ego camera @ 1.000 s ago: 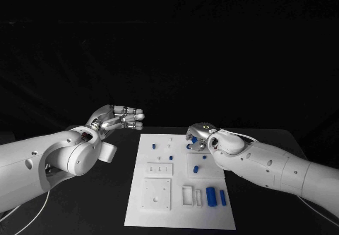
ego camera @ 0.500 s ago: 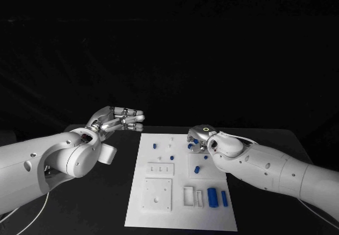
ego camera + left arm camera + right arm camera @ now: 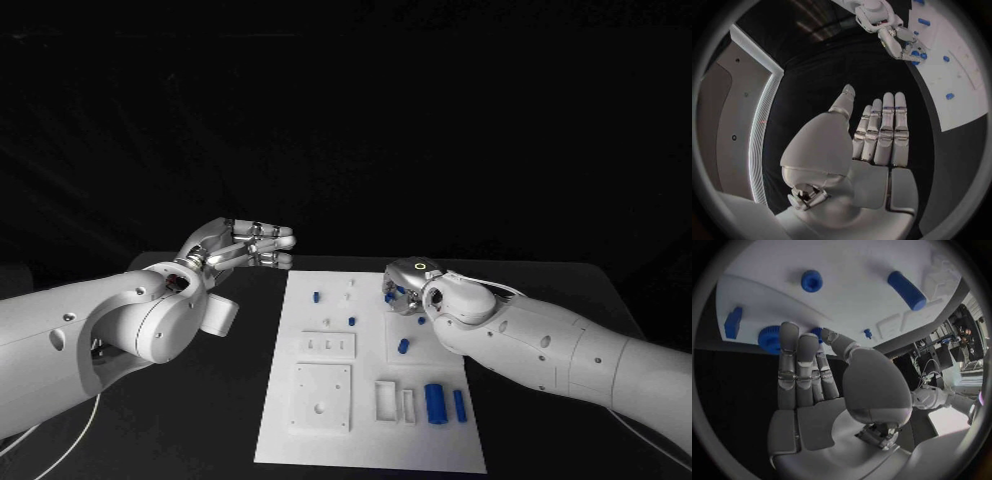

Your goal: Assemble the parts on the task board

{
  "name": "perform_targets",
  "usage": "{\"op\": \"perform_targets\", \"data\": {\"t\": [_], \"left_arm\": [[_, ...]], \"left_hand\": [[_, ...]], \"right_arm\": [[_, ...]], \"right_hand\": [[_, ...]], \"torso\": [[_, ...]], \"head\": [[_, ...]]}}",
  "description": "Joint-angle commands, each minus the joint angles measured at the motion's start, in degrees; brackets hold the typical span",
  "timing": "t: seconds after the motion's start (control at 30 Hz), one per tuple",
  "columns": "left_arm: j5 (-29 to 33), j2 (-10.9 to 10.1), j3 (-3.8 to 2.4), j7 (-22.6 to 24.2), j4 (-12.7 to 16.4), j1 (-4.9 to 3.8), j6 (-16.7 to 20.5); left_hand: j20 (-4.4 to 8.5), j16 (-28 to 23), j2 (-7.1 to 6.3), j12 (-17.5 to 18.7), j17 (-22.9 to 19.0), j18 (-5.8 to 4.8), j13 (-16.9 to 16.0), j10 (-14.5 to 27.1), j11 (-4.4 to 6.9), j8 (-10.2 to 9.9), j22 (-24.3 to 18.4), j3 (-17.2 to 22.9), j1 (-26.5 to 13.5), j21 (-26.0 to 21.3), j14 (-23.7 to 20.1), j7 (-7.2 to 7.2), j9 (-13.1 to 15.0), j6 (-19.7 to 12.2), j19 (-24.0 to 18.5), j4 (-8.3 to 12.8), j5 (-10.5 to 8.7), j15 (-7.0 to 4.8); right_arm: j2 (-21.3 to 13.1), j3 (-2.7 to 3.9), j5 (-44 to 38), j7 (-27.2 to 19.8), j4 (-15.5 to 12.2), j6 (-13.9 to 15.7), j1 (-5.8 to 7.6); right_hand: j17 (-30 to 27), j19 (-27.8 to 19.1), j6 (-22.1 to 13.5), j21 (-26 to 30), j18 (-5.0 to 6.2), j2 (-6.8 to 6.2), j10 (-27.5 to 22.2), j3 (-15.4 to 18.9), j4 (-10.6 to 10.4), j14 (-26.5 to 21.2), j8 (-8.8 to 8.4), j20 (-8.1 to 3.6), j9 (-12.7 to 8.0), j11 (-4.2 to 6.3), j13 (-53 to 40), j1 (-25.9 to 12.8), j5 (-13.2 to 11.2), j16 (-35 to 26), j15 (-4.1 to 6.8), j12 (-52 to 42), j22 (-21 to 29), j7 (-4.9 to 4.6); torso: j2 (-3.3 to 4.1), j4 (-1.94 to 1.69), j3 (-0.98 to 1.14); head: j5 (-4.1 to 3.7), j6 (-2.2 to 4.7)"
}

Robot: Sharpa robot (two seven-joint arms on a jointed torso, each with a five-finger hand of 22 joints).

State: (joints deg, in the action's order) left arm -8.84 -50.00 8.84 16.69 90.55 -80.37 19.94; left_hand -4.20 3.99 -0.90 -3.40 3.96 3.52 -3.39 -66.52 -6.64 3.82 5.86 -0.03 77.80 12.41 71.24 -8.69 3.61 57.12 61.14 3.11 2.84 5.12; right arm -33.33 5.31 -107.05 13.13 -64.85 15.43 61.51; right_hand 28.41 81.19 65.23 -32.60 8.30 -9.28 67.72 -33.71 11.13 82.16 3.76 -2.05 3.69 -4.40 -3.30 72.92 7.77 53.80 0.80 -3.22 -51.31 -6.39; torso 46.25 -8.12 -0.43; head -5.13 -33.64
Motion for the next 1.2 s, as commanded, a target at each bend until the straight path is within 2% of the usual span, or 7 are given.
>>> {"op": "perform_targets", "data": {"t": [0.03, 0.2, 0.43, 0.63, 0.8, 1.03, 1.2], "left_arm": [[0.0, 0.1, -0.04, 0.2, 0.0, -0.10, -0.8], [0.0, 0.1, -0.04, 0.2, 0.1, -0.10, -0.8], [0.0, 0.1, -0.04, 0.1, 0.1, -0.10, -0.8], [0.0, 0.0, -0.04, -0.1, 0.0, -0.10, -0.8], [0.0, 0.2, -0.04, -0.3, -0.2, -0.10, -0.8], [-0.2, 0.5, -0.04, -1.0, -0.6, -0.10, -0.1], [-0.3, 0.9, -0.04, -1.1, -0.9, -0.10, -0.2]], "left_hand": [[0.17, 0.0, 0.24, 0.0, 0.1, -0.36, 0.0, 0.1, -0.08, -0.2, 0.0, -0.2, 0.0, -0.3, 0.2, 0.05, 0.1, -0.4, 0.4, -0.3, -0.14, 0.08], [0.18, 0.0, 0.25, 0.0, 0.1, -0.36, 0.0, 0.1, -0.09, -0.2, -0.1, -0.2, 0.0, -0.3, 0.2, 0.04, 0.1, -0.4, 0.5, -0.5, -0.14, 0.07], [0.20, 0.0, 0.28, 0.0, 0.1, -0.36, 0.0, 0.1, -0.09, -0.2, -0.1, -0.2, 0.1, -0.4, 0.3, 0.03, 0.1, -0.5, 0.6, -0.5, -0.14, 0.05], [0.20, 0.0, 0.28, 0.0, 0.1, -0.36, 0.0, 0.1, -0.09, -0.2, -0.1, -0.2, 0.1, -0.4, 0.3, 0.03, 0.1, -0.5, 0.6, -0.5, -0.14, 0.05], [0.21, 0.0, 0.24, 0.0, 0.1, -0.37, 0.0, 0.2, -0.10, -0.2, -0.2, -0.2, 0.1, -0.5, 0.3, 0.00, 0.1, -0.6, 0.6, -0.6, -0.14, 0.05], [0.24, 0.0, 0.48, 0.0, 0.1, -0.33, 0.0, 0.1, -0.07, -0.1, -0.2, 0.0, 0.4, -0.5, 0.4, 0.02, 0.1, -0.6, 0.8, -0.6, -0.13, 0.00], [0.26, 0.0, 0.52, 0.0, 0.1, -0.33, 0.0, 0.1, -0.08, -0.2, -0.2, 0.0, 0.4, -0.4, 0.5, 0.02, 0.1, -0.5, 0.8, -0.5, -0.13, -0.01]], "right_arm": [[0.1, -0.01, -0.9, 0.5, 0.1, -0.3, -0.12], [0.1, -0.01, -0.8, 0.4, 0.0, -0.2, -0.21], [0.2, -0.01, -0.8, 0.5, -0.1, 0.8, -0.30], [0.1, 0.00, -1.2, 2.1, -0.4, 5.0, -0.32], [0.0, 0.01, -1.4, 3.7, -1.2, 8.4, -0.31], [0.9, 0.09, -1.6, 5.6, -1.8, 11.9, 0.07], [2.2, 0.60, -1.7, 7.3, -1.4, 13.9, 0.39]], "right_hand": [[-0.1, 0.3, 0.7, 0.3, 0.43, 0.14, 0.9, -0.6, -0.2, -0.1, -0.15, -0.26, 0.1, 0.20, 0.0, -0.8, 0.0, 0.1, 0.33, 0.0, -0.3, 0.06], [-0.1, 0.4, 1.5, 0.5, 0.16, 0.24, 1.9, -1.2, -0.6, 0.0, -0.13, -0.52, 0.1, 0.51, -0.1, -0.8, -0.1, 0.0, 0.56, -0.1, -1.2, 0.27], [-0.1, 1.0, 3.5, -2.7, -0.70, 1.13, 4.5, -1.2, -0.6, 0.0, -0.08, -1.03, 0.2, 1.33, -0.1, -0.4, -0.4, -0.2, 1.09, -0.1, -4.5, 0.79], [0.1, 0.8, 6.1, -4.4, -1.46, 2.56, 7.1, -2.2, -0.4, -0.1, -0.01, -1.86, 0.6, 2.24, -0.2, 0.3, -4.3, -0.3, 1.98, -0.1, -6.6, 1.40], [0.2, 0.7, 7.2, -4.5, -1.80, 2.48, 8.4, -2.6, -0.4, -0.1, -0.08, -2.44, 0.7, 2.67, -0.2, 0.3, -4.8, -0.6, 2.45, -0.1, -7.7, 1.70], [0.6, 0.7, 7.5, -4.2, -2.08, 2.40, 8.6, -2.6, -0.5, 0.0, -0.08, -2.67, 0.5, 2.77, -0.2, 0.6, -4.9, -0.9, 2.59, -0.1, -9.0, 1.77], [0.7, 0.8, 7.6, -3.6, -2.08, 2.18, 8.6, -3.0, -0.5, 0.1, -0.08, -2.71, 0.5, 2.78, -0.2, 0.7, -4.9, -1.2, 2.59, -0.1, -9.8, 1.79]], "torso": [[0.18, 0.01, -0.02], [0.39, -0.01, -0.02], [0.42, -0.10, -0.10], [0.53, -0.16, -0.07], [0.53, -0.25, -0.16], [0.66, -0.22, -0.12], [0.83, -0.46, -0.20]], "head": [[0.10, 0.10], [-0.03, 0.19], [-0.16, 0.14], [-0.04, 0.28], [0.03, 0.65], [0.39, 1.21], [0.55, 1.57]]}}
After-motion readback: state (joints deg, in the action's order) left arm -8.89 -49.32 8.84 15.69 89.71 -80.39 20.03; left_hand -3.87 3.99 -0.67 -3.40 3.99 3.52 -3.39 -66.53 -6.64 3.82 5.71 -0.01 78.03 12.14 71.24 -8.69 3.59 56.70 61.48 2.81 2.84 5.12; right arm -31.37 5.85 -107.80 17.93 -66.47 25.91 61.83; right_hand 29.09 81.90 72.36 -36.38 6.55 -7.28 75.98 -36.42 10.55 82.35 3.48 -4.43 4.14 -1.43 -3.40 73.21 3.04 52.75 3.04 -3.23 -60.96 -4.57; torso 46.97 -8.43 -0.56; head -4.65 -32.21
